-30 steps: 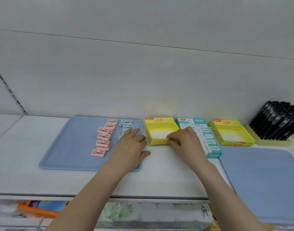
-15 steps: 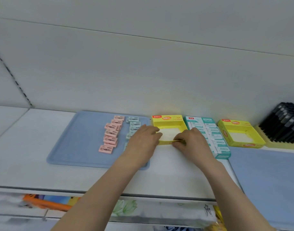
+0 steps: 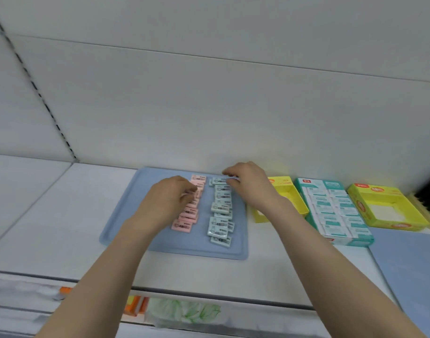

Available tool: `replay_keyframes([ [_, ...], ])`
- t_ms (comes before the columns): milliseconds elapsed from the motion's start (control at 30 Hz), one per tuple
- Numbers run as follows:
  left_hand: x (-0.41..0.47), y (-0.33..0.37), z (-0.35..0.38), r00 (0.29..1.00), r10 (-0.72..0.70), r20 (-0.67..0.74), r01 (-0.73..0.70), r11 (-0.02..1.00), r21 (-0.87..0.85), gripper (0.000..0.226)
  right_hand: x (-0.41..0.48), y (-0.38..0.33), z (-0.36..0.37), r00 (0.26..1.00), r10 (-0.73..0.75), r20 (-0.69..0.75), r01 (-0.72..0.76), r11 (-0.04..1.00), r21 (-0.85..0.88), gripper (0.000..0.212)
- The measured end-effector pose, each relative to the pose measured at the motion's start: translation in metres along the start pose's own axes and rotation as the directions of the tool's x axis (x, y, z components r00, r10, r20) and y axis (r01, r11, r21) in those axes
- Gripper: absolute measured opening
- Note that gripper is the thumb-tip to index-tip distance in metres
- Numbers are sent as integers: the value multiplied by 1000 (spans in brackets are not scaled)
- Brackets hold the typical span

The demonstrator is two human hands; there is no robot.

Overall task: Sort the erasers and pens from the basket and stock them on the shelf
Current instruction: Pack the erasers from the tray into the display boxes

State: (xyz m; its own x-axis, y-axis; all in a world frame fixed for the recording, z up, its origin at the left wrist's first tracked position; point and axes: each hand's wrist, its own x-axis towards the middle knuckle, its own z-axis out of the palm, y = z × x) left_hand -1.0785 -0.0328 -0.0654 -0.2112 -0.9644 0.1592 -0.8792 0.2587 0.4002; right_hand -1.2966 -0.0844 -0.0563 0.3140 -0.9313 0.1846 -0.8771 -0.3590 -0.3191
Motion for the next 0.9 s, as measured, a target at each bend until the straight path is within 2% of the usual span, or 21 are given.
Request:
replay_keyframes([
  [167, 2, -7, 1, 1000, 15, 1, -15, 999, -32, 26, 19, -6, 18, 993, -7, 114, 16, 997, -81, 19],
  [233, 5, -8, 1, 1000, 13, 6, -13, 999, -42, 27, 20, -5, 19, 994, 29, 102, -23, 998, -63, 22],
  [333, 11, -11, -1, 999, -3, 48, 6, 999, -49, 28, 17, -7, 15, 995, 78, 53, -79, 997, 15, 25],
  [467, 17, -12, -4, 996, -24, 85, 33, 995, -98, 23, 9, -6, 5, 990, 137, 28, -140, 976, 169, 15],
  [533, 19, -10, -6, 996, -16, 85, 27, 991, -129, 19, 3, 3, -8, 987, 163, 11, -160, 946, 283, 14],
  [600, 24, -6, -7, 998, -9, 62, 18, 989, -145, 18, -4, 15, -23, 984, 174, 26, -173, 931, 321, 14],
  [767, 37, 7, -2, 998, -25, 64, 36, 984, -174, 18, -9, 38, -38, 984, 177, 15, -175, 958, 225, 24],
  [900, 37, 15, 4, 994, -59, 94, 78, 974, -211, 17, 2, 26, -16, 997, 15, 72, -19, 998, 55, 36],
])
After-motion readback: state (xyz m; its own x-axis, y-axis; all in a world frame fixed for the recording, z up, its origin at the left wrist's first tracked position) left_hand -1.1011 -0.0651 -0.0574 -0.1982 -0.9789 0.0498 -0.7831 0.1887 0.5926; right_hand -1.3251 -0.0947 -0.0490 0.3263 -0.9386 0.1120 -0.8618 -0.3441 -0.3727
